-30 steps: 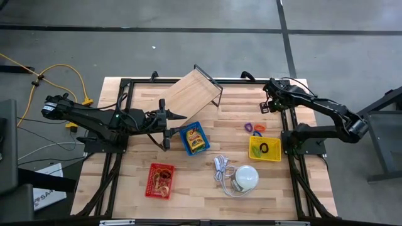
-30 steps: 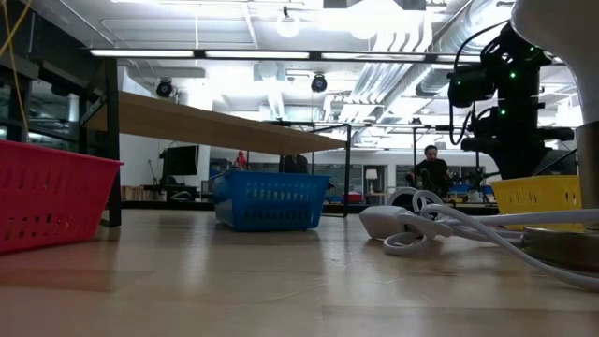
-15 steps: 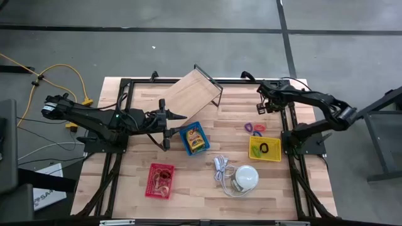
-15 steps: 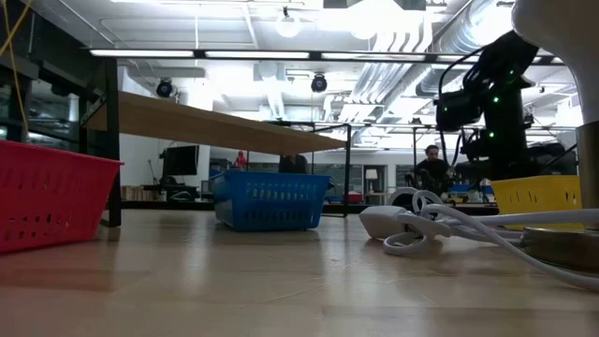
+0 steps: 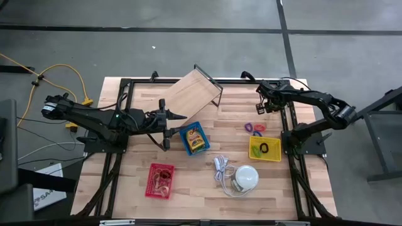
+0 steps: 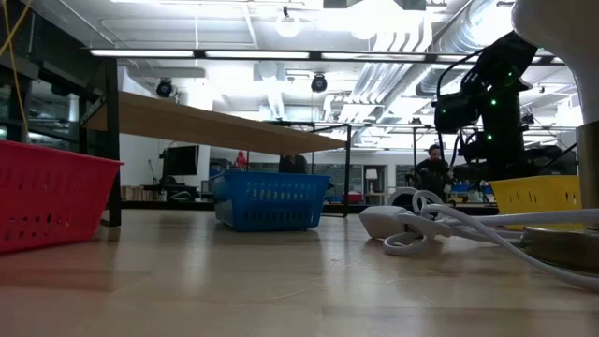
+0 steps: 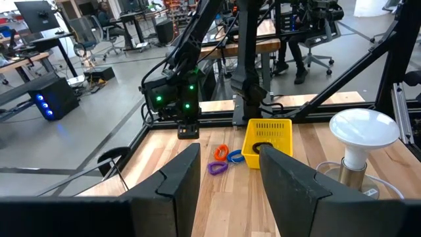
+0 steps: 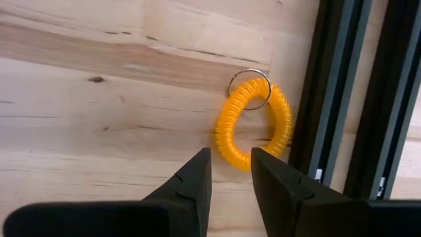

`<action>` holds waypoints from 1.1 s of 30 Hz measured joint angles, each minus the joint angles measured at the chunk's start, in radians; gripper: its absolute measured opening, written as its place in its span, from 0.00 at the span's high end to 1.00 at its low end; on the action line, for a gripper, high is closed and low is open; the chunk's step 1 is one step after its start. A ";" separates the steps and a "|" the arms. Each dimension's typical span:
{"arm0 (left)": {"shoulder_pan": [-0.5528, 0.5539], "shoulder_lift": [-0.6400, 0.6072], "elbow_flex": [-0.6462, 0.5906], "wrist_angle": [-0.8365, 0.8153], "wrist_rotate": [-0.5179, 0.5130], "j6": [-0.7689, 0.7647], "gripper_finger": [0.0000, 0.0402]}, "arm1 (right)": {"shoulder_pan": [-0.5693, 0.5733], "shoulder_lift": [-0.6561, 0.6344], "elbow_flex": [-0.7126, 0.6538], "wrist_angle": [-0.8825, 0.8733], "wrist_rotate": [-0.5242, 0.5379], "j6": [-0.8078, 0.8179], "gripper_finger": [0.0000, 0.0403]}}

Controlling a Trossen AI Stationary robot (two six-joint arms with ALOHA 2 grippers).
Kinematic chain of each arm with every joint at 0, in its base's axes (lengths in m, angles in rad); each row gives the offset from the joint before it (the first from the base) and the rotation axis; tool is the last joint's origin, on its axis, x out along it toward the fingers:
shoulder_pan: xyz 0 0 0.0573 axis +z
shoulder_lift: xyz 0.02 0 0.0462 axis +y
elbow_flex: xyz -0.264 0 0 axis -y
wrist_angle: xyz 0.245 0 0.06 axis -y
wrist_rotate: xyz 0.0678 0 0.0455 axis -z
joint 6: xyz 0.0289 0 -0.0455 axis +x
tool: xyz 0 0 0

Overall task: Pick & Place Office Desk Supplies
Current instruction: Put the yellow spring keychain into the yellow bin

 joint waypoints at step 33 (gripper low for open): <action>0.000 0.000 0.000 0.000 0.000 0.000 0.63 | 0.002 0.000 -0.075 0.110 0.023 -0.033 0.76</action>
